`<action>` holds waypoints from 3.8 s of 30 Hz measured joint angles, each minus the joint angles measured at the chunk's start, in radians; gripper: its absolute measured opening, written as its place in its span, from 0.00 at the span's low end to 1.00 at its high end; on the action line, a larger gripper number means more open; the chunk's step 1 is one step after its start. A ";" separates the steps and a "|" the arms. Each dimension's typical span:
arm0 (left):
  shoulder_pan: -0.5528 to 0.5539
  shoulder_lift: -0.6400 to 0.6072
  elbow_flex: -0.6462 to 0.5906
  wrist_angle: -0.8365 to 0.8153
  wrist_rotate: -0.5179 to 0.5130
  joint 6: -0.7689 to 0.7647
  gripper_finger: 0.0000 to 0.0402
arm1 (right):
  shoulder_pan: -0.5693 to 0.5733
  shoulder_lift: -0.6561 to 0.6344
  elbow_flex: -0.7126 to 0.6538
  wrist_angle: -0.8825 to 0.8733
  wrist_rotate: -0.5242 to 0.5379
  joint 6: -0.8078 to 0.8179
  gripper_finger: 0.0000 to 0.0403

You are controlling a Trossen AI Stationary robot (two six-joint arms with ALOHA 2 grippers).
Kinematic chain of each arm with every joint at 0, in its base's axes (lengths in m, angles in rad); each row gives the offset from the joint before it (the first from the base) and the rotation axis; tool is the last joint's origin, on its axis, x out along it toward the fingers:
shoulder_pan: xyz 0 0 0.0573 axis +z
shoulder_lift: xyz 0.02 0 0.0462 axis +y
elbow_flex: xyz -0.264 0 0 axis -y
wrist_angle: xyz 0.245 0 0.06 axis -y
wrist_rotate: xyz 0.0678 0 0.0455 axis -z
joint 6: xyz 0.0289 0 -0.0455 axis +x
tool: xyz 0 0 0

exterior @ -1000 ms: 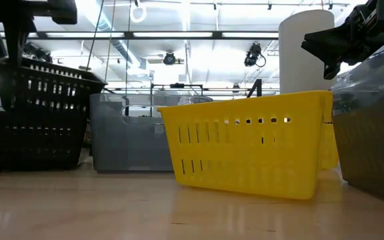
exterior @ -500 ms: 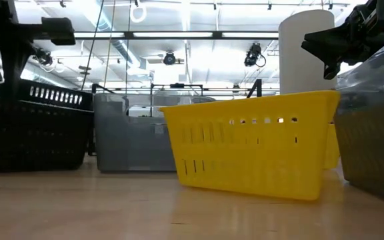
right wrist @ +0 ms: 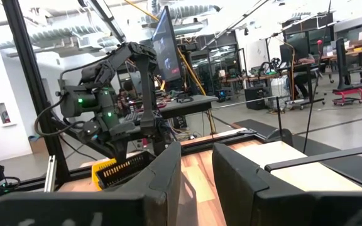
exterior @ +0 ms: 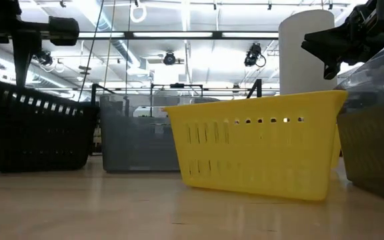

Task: Stack baskets on shelf by color
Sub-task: Stack the bottom black basket on top of the other black baskets, then put the stacked black basket on the shelf

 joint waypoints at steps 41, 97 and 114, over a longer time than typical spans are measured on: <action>0.052 0.132 0.086 0.256 0.217 -1.604 0.25 | 0.000 0.001 0.000 0.001 0.000 0.000 0.24; 0.062 0.441 0.289 -0.074 0.206 -1.279 0.05 | 0.000 0.002 0.000 0.000 0.000 0.000 0.24; 0.098 0.221 0.377 -0.308 0.071 -0.992 0.05 | 0.000 0.002 0.000 0.000 0.000 0.000 0.24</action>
